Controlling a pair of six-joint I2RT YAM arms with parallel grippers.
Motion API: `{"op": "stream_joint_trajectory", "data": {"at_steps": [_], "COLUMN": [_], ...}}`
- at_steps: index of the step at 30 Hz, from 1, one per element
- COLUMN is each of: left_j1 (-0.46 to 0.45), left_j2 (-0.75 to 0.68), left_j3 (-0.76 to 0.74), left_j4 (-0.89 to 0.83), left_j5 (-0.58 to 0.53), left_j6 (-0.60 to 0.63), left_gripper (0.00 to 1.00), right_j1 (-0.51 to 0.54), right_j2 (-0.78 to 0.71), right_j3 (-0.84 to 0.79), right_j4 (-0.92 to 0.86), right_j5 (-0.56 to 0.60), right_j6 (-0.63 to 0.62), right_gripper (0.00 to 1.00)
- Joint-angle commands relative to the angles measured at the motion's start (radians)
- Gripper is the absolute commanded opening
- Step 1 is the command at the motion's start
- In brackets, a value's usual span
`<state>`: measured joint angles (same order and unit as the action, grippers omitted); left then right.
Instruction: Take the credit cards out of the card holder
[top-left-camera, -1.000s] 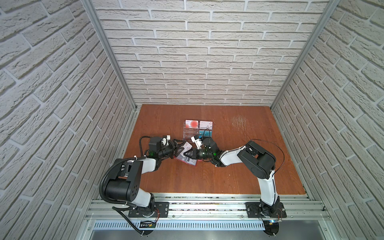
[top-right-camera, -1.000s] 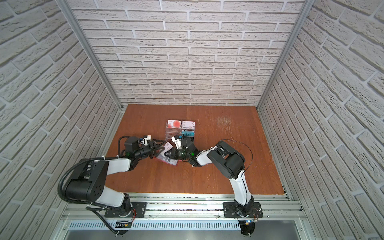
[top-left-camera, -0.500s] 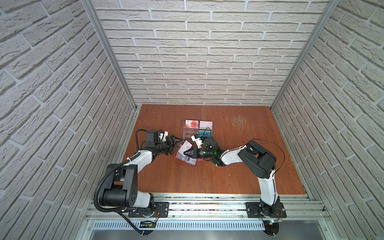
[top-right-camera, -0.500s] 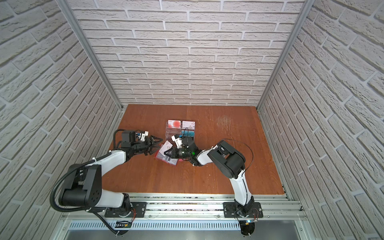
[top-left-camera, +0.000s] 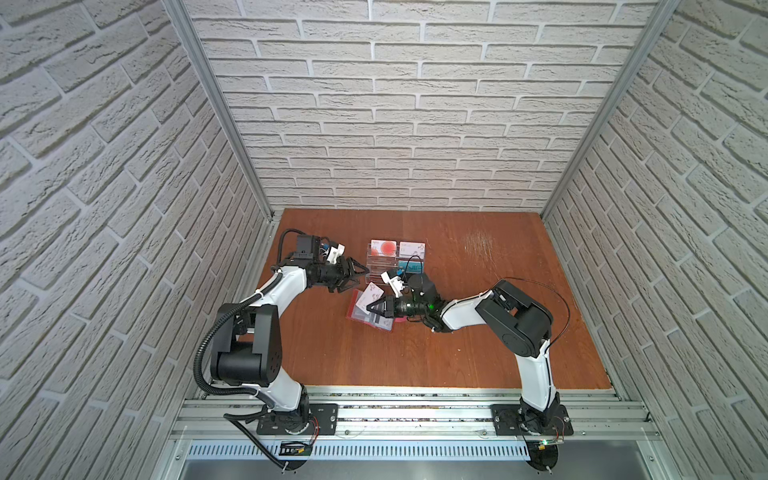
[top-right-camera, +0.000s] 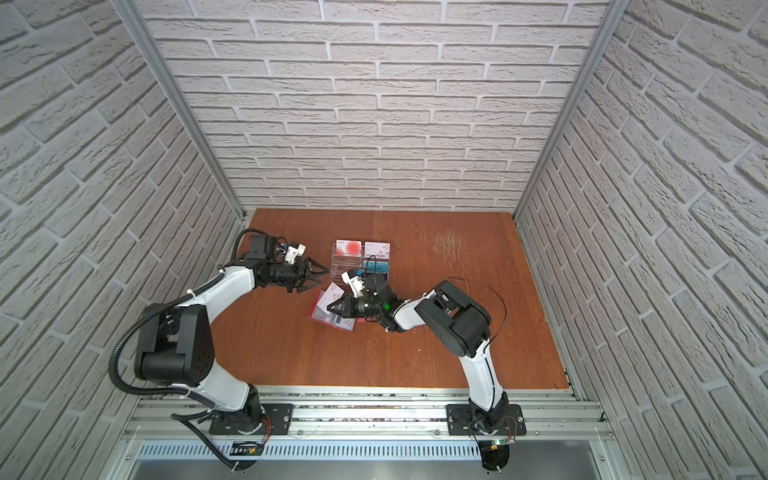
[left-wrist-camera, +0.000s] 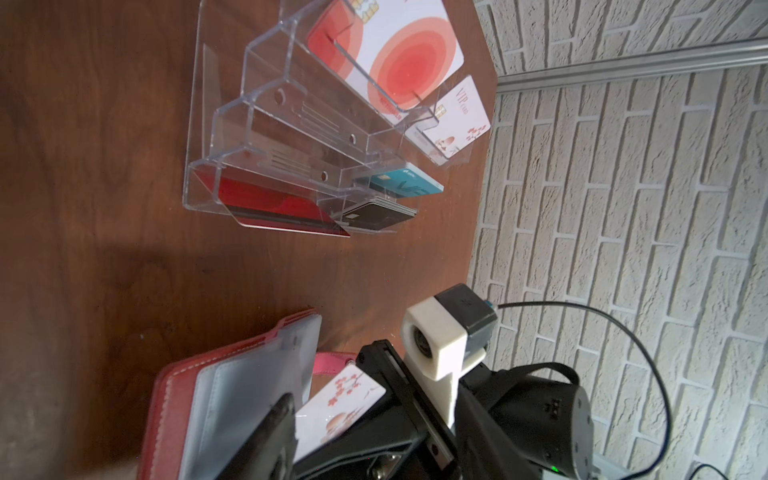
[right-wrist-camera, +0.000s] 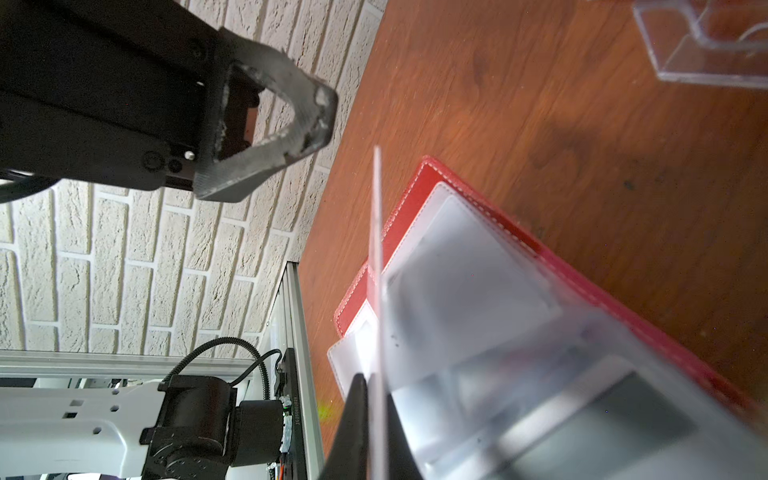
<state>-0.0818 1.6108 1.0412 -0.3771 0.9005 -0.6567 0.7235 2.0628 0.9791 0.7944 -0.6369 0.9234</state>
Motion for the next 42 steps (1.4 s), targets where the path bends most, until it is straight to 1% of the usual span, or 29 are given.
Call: {"op": "stream_joint_trajectory", "data": {"at_steps": [1,5,7,10,12,16,24,28,32,42], "left_j1": [-0.015,-0.041,-0.034,-0.032,-0.032,-0.03,-0.032,-0.032,-0.035,-0.054], "left_j2": [0.045,0.058,0.062,0.067,0.076,0.101,0.061,0.057,0.056,0.041], "left_j3": [0.03,0.063,0.078,0.062,0.057,0.057,0.003,-0.002,-0.01,-0.03], "left_j4": [-0.116,-0.174,-0.21,-0.183,-0.186,-0.195,-0.17,-0.168,-0.167,-0.162], "left_j5": [0.027,0.015,-0.015,0.022,0.023,0.035,0.044,0.044,0.043,0.04], "left_j6": [0.157,0.256,0.297,0.299,0.314,0.328,0.32,0.32,0.316,0.307], "left_gripper": [0.57,0.57,0.57,0.56,0.56,0.52,0.47,0.41,0.3,0.17], "right_j1": [0.003,0.003,0.003,0.002,-0.002,-0.008,-0.018,-0.02,-0.022,-0.032], "right_j2": [-0.017,-0.011,-0.007,-0.005,-0.004,0.001,0.024,0.033,0.034,0.086], "right_j3": [0.025,0.027,0.03,0.029,0.026,0.024,0.026,0.027,0.026,0.047], "right_j4": [0.067,0.084,0.093,0.101,0.109,0.135,0.173,0.18,0.184,0.222], "right_j5": [-0.033,-0.044,-0.05,-0.057,-0.061,-0.077,-0.101,-0.106,-0.108,-0.121], "right_j6": [-0.021,-0.009,-0.002,0.003,0.006,0.023,0.048,0.056,0.058,0.093], "right_gripper": [0.06,0.06,0.06,0.06,0.06,0.06,0.06,0.06,0.06,0.07]}}
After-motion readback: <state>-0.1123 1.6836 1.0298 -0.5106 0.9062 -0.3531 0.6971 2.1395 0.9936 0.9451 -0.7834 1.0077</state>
